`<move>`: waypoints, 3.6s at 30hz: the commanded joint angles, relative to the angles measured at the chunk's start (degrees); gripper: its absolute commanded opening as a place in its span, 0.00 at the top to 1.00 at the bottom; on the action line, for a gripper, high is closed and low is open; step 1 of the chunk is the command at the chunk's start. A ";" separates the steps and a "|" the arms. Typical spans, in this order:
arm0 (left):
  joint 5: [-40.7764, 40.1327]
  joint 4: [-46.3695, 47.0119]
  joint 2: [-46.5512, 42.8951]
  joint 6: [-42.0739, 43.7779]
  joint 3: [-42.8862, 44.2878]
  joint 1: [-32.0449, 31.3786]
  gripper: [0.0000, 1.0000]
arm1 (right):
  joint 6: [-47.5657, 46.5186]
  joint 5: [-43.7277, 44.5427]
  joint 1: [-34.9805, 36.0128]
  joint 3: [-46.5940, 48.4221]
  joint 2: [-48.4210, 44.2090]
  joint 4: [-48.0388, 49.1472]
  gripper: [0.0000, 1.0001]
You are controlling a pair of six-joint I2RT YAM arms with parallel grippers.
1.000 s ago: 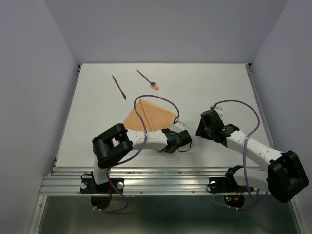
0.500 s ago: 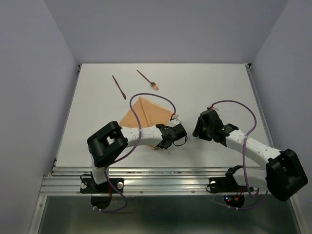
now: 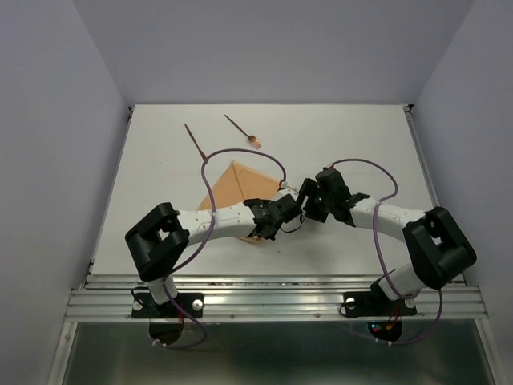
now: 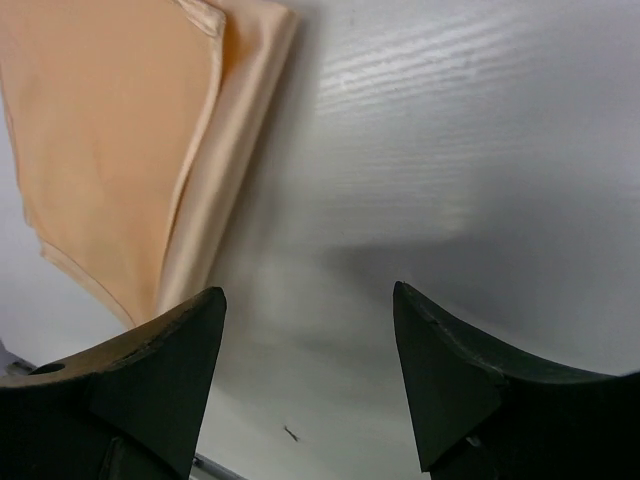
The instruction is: Fold the napkin into a case and place the utensils inside
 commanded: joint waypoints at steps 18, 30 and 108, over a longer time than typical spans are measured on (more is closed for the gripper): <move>0.84 0.68 -5.62 -0.07 -2.50 0.14 1.00 | 12.48 -4.82 -0.82 6.86 16.31 18.85 0.40; 1.37 0.95 -6.33 0.45 -2.94 0.14 1.00 | 12.40 -4.55 -0.82 9.67 18.60 19.57 0.75; 14.72 -24.02 10.19 3.71 60.77 -17.34 1.00 | -7.82 42.29 -4.78 26.63 -47.05 -45.72 0.99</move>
